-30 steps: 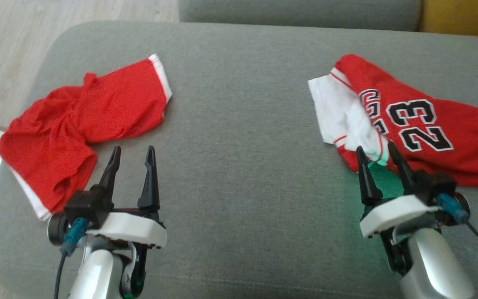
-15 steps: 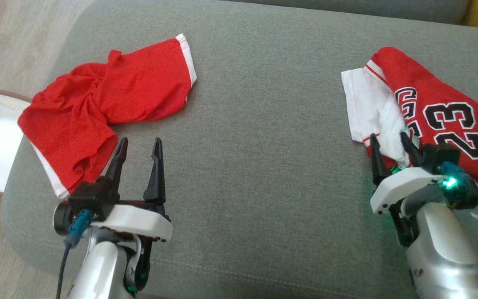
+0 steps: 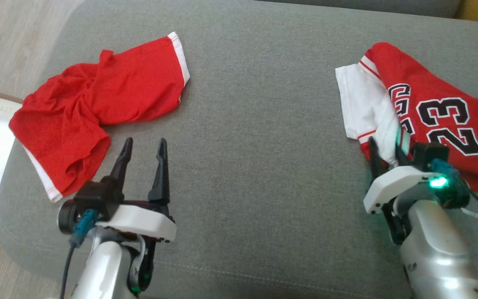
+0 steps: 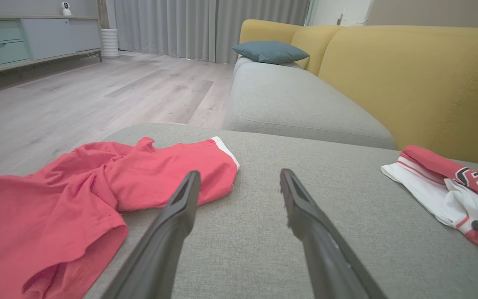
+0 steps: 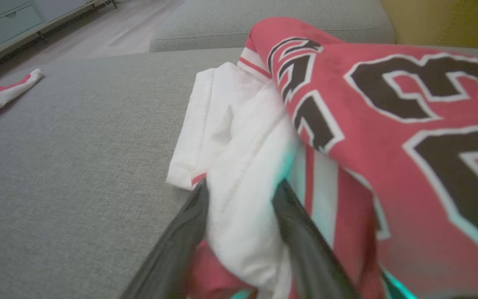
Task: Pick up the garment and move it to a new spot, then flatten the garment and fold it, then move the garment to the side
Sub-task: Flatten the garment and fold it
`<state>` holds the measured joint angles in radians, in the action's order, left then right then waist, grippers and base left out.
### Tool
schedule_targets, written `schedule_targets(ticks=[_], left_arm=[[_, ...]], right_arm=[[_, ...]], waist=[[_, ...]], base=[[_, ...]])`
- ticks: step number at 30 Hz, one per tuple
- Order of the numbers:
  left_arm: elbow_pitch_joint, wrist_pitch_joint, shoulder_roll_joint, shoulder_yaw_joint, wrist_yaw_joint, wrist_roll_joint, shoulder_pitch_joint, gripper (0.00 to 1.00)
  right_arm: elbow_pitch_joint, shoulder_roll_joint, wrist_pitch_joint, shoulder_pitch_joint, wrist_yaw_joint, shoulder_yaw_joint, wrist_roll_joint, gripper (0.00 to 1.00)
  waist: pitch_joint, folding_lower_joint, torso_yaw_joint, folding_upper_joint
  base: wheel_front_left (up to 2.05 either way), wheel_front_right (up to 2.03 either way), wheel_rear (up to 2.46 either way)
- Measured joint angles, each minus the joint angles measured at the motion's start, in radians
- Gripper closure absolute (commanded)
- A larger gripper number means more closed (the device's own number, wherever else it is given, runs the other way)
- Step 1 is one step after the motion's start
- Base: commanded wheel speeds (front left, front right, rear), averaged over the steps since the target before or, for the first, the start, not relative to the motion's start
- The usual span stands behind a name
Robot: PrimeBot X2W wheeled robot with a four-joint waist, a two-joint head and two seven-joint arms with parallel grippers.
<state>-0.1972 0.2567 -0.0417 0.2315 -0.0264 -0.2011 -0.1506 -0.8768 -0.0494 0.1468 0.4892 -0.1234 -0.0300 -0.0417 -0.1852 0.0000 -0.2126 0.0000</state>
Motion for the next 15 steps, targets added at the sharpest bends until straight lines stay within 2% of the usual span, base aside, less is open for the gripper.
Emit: schedule_targets(ticks=[4,7,11,15], left_arm=[[-0.001,0.0,0.0,0.014,0.0,0.0,-0.002,0.0],[-0.002,0.0,0.0,0.013,0.0,0.0,-0.002,0.0],[-0.007,0.0,0.0,0.011,0.0,0.0,-0.001,0.0],[-0.008,0.0,0.0,0.01,-0.001,0.0,0.002,0.0]], right_arm=[[0.003,-0.003,0.056,0.001,0.0,0.08,-0.051,1.0],[0.048,-0.003,0.085,0.003,0.0,0.148,-0.106,1.0],[0.147,-0.005,0.1,0.002,0.0,0.244,-0.161,1.0],[0.273,-0.005,0.101,-0.01,0.0,0.302,-0.169,1.0]], waist=[[0.008,0.0,0.007,0.0],[0.019,0.0,0.013,0.0],[0.038,0.0,0.019,0.0],[0.06,0.0,0.023,0.0]], base=[[0.0,0.0,0.0],[0.0,0.0,0.0],[0.0,0.0,0.0],[0.0,0.0,0.0]])
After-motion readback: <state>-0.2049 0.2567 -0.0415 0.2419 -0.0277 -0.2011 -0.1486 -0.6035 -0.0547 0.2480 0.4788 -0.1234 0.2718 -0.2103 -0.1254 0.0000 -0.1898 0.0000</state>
